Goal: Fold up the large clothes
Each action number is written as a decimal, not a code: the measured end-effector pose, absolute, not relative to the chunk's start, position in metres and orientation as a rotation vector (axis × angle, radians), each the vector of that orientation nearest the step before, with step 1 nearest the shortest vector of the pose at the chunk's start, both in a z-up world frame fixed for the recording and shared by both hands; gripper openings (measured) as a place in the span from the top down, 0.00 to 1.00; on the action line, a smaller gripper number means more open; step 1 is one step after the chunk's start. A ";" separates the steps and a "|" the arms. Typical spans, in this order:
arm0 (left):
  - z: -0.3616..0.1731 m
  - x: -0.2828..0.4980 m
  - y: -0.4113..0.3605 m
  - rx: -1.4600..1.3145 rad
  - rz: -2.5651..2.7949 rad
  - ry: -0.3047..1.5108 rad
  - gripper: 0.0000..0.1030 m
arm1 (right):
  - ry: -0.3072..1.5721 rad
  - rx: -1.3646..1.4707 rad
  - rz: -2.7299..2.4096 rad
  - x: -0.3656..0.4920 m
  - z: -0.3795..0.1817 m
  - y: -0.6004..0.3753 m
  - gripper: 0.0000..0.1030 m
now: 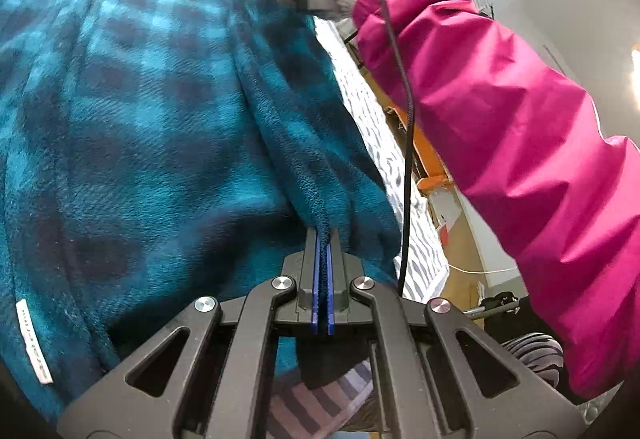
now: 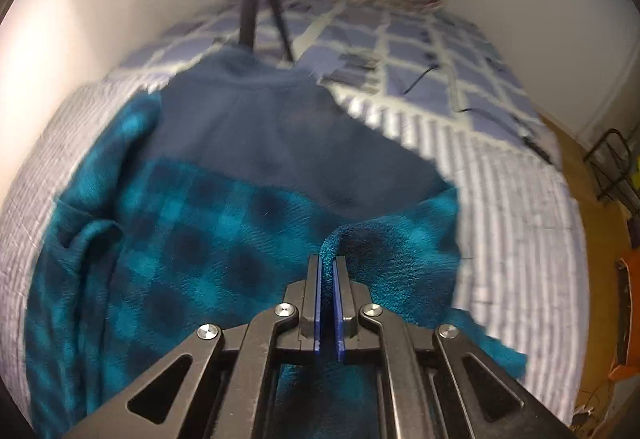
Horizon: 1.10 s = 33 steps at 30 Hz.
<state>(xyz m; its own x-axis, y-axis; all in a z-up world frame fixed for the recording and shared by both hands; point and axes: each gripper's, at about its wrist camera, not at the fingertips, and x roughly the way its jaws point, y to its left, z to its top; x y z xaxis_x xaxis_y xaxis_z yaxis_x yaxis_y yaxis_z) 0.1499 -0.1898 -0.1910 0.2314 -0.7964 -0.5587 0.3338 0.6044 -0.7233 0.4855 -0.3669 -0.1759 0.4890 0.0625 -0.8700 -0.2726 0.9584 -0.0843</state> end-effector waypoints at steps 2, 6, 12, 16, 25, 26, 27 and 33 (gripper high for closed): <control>-0.196 0.150 -0.189 -0.515 -0.820 1.088 1.00 | 1.073 -0.206 0.222 0.490 -0.194 -0.364 0.97; -0.198 0.150 -0.190 -0.503 -0.810 1.094 1.00 | 1.087 -0.121 0.249 0.488 -0.195 -0.375 0.81; -0.195 0.149 -0.181 -0.517 -0.789 1.100 1.00 | 0.948 0.109 0.278 0.443 -0.119 -0.442 0.61; -0.194 0.146 -0.183 -0.511 -0.777 1.101 1.00 | 0.992 0.191 0.191 0.416 -0.114 -0.487 0.53; -0.191 0.142 -0.190 -0.471 -0.743 1.102 1.00 | 1.085 0.275 0.188 0.426 -0.165 -0.508 0.93; -0.192 0.142 -0.191 -0.463 -0.734 1.102 1.00 | 1.061 0.219 0.144 0.433 -0.166 -0.508 0.94; -0.193 0.142 -0.191 -0.461 -0.728 1.105 1.00 | 1.053 0.178 0.099 0.438 -0.169 -0.511 0.95; -0.191 0.147 -0.190 -0.491 -0.731 1.123 1.00 | 1.079 0.259 0.050 0.438 -0.189 -0.537 0.73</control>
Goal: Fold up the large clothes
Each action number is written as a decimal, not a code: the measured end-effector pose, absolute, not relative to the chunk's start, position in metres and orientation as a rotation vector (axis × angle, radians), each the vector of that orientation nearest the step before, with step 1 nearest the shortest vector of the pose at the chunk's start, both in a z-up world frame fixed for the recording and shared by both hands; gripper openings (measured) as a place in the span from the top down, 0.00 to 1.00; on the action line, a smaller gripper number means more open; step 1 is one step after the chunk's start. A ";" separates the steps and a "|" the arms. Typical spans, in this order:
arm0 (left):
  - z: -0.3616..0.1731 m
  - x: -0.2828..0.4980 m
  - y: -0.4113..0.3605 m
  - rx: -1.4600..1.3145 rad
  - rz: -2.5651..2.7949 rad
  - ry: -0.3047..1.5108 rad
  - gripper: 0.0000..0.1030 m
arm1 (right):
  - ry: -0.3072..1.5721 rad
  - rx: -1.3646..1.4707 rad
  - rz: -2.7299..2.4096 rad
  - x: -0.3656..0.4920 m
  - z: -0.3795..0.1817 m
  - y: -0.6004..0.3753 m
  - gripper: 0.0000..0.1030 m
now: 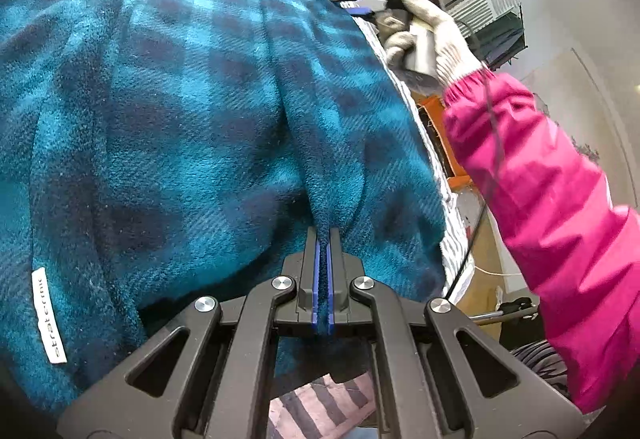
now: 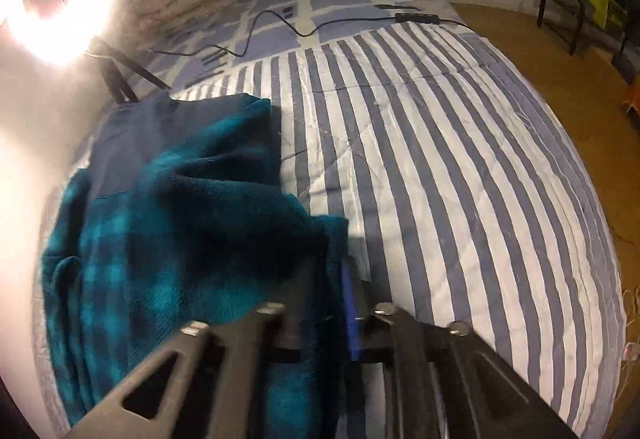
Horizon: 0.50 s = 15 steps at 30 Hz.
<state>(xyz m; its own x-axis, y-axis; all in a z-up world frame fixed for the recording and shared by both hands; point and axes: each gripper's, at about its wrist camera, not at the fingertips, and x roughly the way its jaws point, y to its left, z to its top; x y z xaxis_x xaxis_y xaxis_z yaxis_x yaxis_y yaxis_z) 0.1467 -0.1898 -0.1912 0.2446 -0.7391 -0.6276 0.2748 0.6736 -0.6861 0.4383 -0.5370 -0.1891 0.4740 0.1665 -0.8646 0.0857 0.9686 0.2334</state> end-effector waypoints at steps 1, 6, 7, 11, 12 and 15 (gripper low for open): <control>-0.190 0.148 -0.189 -0.502 -0.730 1.127 1.00 | 1.070 0.264 0.062 0.433 -0.184 -0.538 0.65; -0.186 0.153 -0.180 -0.566 -0.715 1.174 1.00 | 1.022 0.283 0.146 0.371 -0.132 -0.545 0.65; -0.186 0.155 -0.177 -0.587 -0.716 1.186 1.00 | 1.015 0.285 0.161 0.359 -0.123 -0.546 0.65; -0.183 0.154 -0.170 -0.630 -0.703 1.202 0.85 | 1.002 0.288 0.269 0.283 -0.088 -0.543 0.64; -0.183 0.154 -0.170 -0.629 -0.708 1.205 0.83 | 1.004 0.276 0.293 0.261 -0.083 -0.540 0.64; -0.181 0.147 -0.170 -0.623 -0.709 1.210 0.83 | 1.040 0.279 0.354 0.199 -0.087 -0.531 0.61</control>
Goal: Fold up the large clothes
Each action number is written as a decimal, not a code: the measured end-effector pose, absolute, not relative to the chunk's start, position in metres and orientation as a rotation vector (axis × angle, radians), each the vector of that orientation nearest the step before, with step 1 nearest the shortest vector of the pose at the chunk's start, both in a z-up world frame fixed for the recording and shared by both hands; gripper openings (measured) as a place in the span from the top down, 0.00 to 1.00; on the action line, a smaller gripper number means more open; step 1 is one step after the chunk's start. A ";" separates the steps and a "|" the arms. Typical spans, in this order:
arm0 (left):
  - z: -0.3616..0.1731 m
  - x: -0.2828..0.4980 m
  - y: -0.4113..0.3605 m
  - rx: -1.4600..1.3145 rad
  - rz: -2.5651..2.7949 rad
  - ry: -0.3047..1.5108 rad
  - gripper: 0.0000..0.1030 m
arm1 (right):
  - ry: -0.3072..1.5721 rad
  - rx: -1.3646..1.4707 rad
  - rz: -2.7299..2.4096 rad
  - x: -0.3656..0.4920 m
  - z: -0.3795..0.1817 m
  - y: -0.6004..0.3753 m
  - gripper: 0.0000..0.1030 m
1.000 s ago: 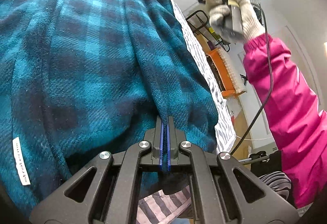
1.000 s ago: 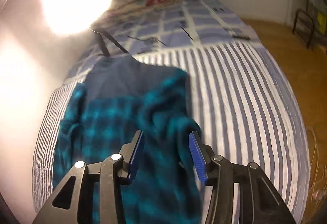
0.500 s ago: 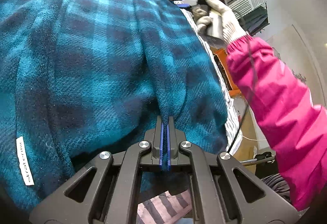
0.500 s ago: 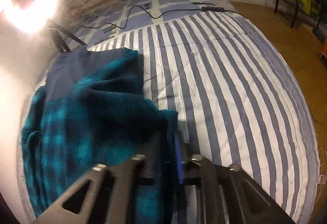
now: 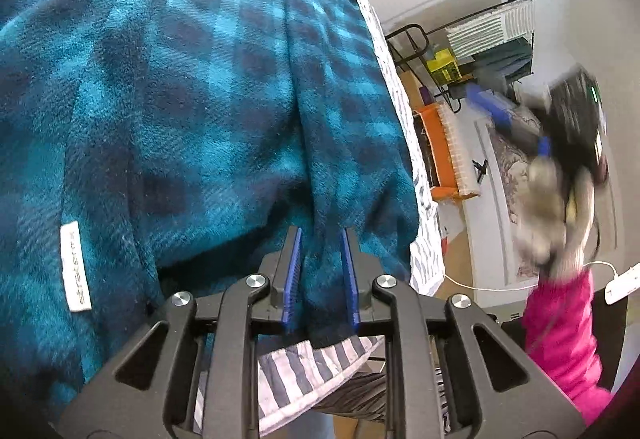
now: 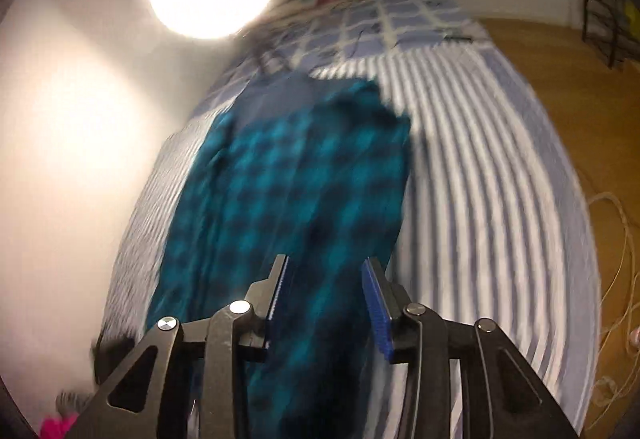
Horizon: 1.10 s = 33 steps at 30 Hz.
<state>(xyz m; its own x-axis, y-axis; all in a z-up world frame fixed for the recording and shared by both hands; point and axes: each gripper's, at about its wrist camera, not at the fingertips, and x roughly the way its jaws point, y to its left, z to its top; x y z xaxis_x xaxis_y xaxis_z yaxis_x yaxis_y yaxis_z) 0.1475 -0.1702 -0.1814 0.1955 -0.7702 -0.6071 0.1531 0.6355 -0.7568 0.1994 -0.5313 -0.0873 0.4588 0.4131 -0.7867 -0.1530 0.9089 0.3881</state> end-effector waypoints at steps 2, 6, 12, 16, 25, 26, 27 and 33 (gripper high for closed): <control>-0.182 0.145 -0.172 -0.626 -0.715 1.217 0.83 | 1.071 0.277 0.373 0.164 -0.096 -0.523 0.58; -0.186 0.138 -0.176 -0.604 -0.706 1.229 0.83 | 1.148 0.320 0.421 0.101 -0.143 -0.510 0.53; -0.195 0.138 -0.179 -0.644 -0.716 1.241 0.83 | 1.210 0.347 0.477 0.075 -0.194 -0.491 0.51; -0.190 0.142 -0.184 -0.660 -0.731 1.231 0.98 | 1.250 0.476 0.516 0.076 -0.214 -0.493 0.85; -0.184 0.134 -0.197 -0.632 -0.693 1.236 1.00 | 1.147 0.621 0.528 0.057 -0.184 -0.536 0.97; -0.188 0.132 -0.198 -0.602 -0.670 1.241 1.00 | 1.172 0.622 0.507 0.057 -0.194 -0.537 0.97; -0.192 0.131 -0.199 -0.576 -0.658 1.245 1.00 | 1.197 0.618 0.491 0.057 -0.201 -0.536 0.98; -0.185 0.123 -0.205 -0.407 -0.602 1.215 1.00 | 1.255 0.456 0.453 0.061 -0.216 -0.515 0.92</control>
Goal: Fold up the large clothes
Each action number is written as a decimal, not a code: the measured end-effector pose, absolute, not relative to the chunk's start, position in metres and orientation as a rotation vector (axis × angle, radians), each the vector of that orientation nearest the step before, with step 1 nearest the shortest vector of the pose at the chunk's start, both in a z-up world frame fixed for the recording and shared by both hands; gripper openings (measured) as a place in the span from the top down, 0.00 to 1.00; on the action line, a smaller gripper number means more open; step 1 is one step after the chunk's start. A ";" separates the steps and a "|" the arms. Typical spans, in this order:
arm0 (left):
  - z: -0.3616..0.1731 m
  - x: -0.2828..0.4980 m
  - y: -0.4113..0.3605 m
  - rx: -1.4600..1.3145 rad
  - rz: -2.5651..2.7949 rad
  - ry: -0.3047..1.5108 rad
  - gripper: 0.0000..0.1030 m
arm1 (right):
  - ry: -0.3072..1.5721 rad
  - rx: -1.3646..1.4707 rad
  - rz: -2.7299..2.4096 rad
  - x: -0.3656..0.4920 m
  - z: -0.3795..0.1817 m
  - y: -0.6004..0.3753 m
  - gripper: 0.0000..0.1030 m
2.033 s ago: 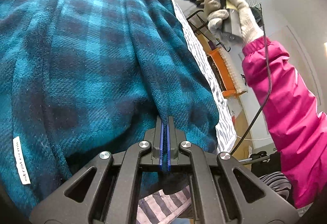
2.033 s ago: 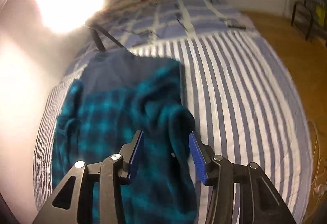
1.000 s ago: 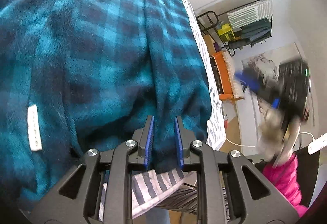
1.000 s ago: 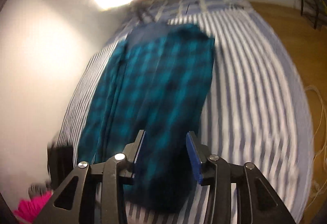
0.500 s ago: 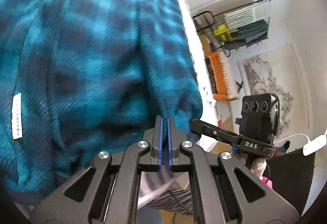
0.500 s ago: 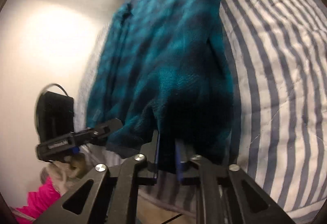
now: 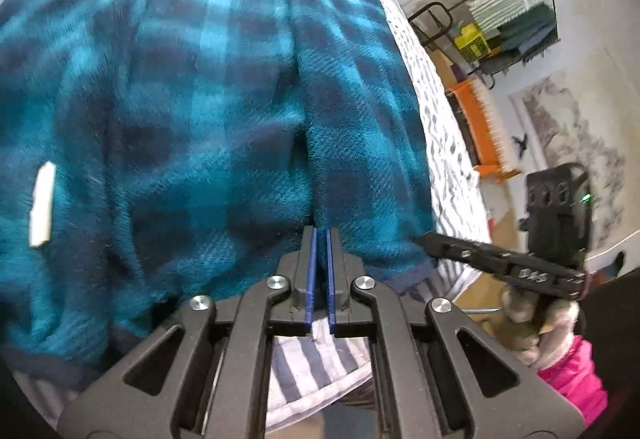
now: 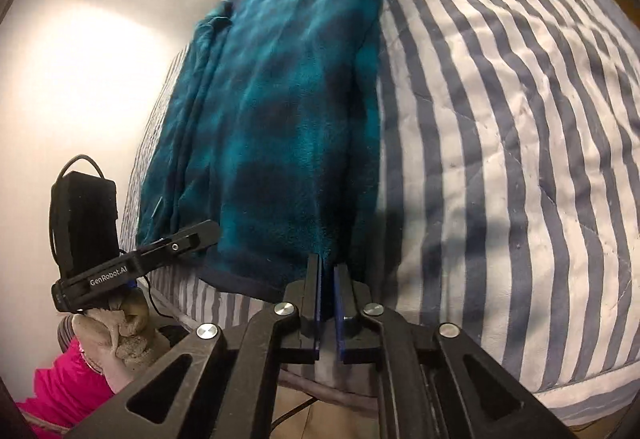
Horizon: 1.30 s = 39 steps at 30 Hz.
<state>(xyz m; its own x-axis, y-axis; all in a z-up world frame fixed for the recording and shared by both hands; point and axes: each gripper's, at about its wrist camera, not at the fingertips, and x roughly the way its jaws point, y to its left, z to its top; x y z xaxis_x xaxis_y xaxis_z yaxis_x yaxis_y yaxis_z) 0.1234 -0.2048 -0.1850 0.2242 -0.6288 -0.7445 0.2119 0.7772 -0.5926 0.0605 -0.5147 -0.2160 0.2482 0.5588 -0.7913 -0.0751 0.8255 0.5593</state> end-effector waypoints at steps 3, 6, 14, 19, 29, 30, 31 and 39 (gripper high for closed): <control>-0.167 0.118 -0.199 -0.373 -0.597 1.180 1.00 | 1.176 0.428 0.458 0.058 -0.195 -0.517 0.63; -0.148 0.110 -0.195 -0.345 -0.587 1.103 1.00 | 1.097 0.482 0.430 0.062 -0.185 -0.528 0.46; -0.129 0.126 -0.221 -0.258 -0.625 1.029 1.00 | 1.152 0.624 0.362 0.081 -0.229 -0.544 0.43; -0.154 0.149 -0.230 -0.294 -0.615 1.094 1.00 | 1.180 0.685 0.440 0.087 -0.236 -0.529 0.93; -0.171 0.166 -0.199 -0.331 -0.567 1.116 1.00 | 1.143 0.618 0.387 0.078 -0.199 -0.539 0.96; -0.182 0.163 -0.204 -0.298 -0.577 1.150 1.00 | 1.175 0.611 0.366 0.078 -0.211 -0.538 0.96; -0.192 0.160 -0.208 -0.259 -0.582 1.180 1.00 | 1.205 0.610 0.351 0.079 -0.224 -0.536 0.96; -0.166 0.146 -0.206 -0.257 -0.580 1.083 1.00 | 1.127 0.645 0.386 0.077 -0.212 -0.547 0.64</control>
<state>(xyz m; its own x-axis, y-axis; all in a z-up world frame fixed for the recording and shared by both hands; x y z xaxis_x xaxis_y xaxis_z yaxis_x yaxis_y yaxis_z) 0.1465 -0.2059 -0.1665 0.3394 -0.5607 -0.7552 0.3171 0.8241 -0.4694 0.0768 -0.5470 -0.2123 0.3921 0.5897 -0.7060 0.0325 0.7581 0.6513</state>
